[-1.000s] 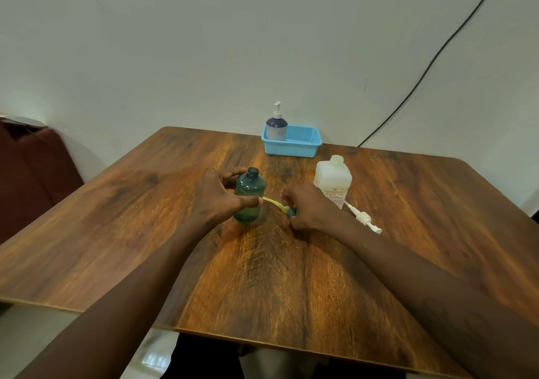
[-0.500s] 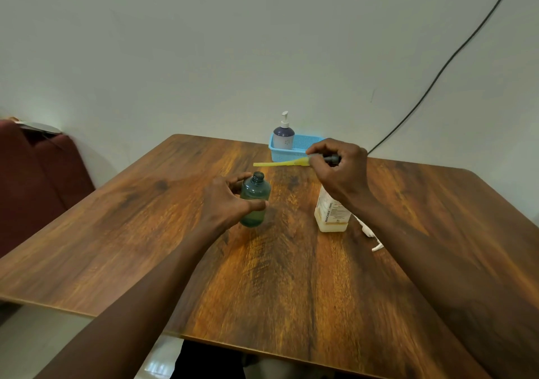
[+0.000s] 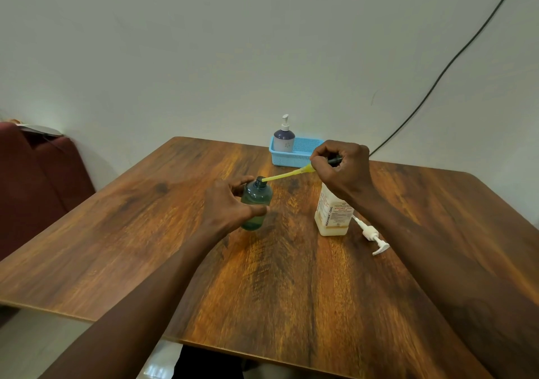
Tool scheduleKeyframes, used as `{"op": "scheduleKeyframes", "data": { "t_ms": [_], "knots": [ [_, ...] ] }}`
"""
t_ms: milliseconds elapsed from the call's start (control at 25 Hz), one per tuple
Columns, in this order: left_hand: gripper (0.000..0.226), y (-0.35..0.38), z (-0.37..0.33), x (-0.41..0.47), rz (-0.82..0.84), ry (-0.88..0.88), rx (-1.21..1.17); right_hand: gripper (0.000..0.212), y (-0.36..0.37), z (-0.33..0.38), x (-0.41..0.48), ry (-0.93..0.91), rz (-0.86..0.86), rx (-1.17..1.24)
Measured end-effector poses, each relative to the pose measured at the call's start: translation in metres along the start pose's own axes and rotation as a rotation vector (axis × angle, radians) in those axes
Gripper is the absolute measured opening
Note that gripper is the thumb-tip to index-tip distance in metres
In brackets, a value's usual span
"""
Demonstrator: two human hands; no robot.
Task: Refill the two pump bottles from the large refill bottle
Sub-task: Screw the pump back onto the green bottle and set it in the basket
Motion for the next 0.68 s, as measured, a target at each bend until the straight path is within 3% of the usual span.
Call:
{"op": "scheduleKeyframes", "data": {
  "t_ms": [240, 520, 680],
  "knots": [
    [0.079, 0.006, 0.005, 0.001, 0.041, -0.016, 0.051, 0.019, 0.009, -0.003, 0.009, -0.036, 0.183, 0.033],
    [0.078, 0.012, -0.009, 0.000, 0.057, 0.008, 0.047, 0.055, 0.015, 0.010, 0.014, -0.021, 0.294, 0.120],
    [0.078, 0.015, -0.028, 0.001, 0.041, 0.047, 0.019, 0.055, 0.032, 0.018, 0.010, -0.027, 0.448, 0.172]
  ]
}}
Point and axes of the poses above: each hand's wrist, its own x-axis towards the middle knuckle, its own y-axis out of the palm, z = x × y, the point moved 5 cm from there along x, towards the middle knuckle, and after that the axes turned 5 degrees about -y, right-handed, at the moved point
